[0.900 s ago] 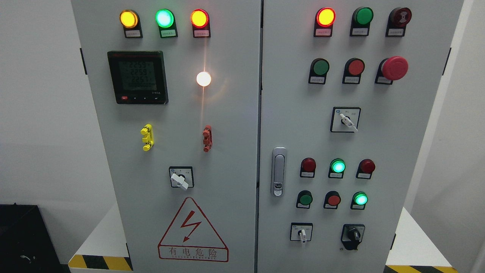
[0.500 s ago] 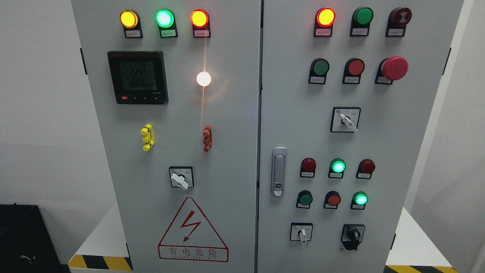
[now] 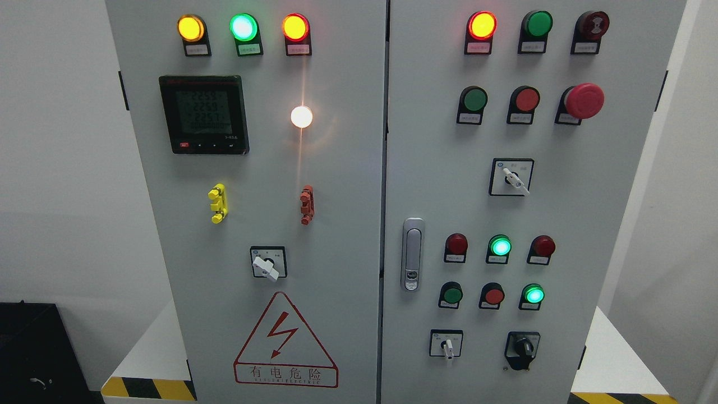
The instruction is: Flip black knob to close circuit
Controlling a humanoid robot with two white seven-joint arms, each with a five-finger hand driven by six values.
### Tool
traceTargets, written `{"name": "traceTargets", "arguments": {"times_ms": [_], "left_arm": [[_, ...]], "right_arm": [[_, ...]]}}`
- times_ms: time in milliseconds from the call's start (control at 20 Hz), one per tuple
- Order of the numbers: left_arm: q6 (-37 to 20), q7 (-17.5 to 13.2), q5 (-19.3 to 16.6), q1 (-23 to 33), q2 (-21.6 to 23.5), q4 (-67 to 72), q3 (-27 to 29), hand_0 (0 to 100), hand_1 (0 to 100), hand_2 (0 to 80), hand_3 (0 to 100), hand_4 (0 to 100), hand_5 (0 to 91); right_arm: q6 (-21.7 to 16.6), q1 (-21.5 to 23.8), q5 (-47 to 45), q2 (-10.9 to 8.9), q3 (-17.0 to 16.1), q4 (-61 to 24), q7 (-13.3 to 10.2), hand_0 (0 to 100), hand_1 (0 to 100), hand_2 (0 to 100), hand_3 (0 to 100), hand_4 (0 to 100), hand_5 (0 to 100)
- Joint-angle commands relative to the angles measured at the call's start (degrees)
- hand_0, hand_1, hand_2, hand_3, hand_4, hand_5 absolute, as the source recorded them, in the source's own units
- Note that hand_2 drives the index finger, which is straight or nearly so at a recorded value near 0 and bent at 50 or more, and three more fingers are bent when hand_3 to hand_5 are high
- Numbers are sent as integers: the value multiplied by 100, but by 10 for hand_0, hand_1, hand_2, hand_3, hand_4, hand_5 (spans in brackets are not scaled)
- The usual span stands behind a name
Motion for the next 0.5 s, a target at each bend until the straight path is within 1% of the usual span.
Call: {"name": "traceTargets", "arguments": {"times_ms": [0,50,100,150,200,250,350,400,450], "left_arm": [[0,4,0,0,0,0,0,120,556,0,0,0,0],[0,4,0,0,0,0,0,120,556,0,0,0,0],[0,4,0,0,0,0,0,120,556,0,0,0,0],[0,4,0,0,0,0,0,120,556,0,0,0,0],[0,4,0,0,0,0,0,120,556,0,0,0,0],[0,4,0,0,0,0,0,120,556,0,0,0,0],[0,4,0,0,0,0,0,120,556,0,0,0,0],[0,4,0,0,0,0,0,120,556,0,0,0,0],[0,4,0,0,0,0,0,120,556,0,0,0,0]], "right_arm": [[213,17,889,-21,-39,-2604,-120,0,109,93,158,127,0],[222,17,1100,-21,-48,-2903,-165,0,114,178,277,219,0],[231,17,1337,-21,-91,-3202,-200,0,117,185,283,224,12],[257,17,1592,-13,-205,-3518,-209,0,130,237,346,275,108],[275,17,1899,5,-319,-3869,-209,0,137,300,414,333,184],[275,17,2232,14,-407,-4221,-200,0,139,319,430,345,190],[301,8,2752,23,-522,-4880,-200,0,141,411,525,453,288],[362,-1,2928,14,-540,-5214,-200,0,142,434,543,477,313],[433,-1,3087,14,-540,-5548,-192,0,146,477,582,520,377]]}}
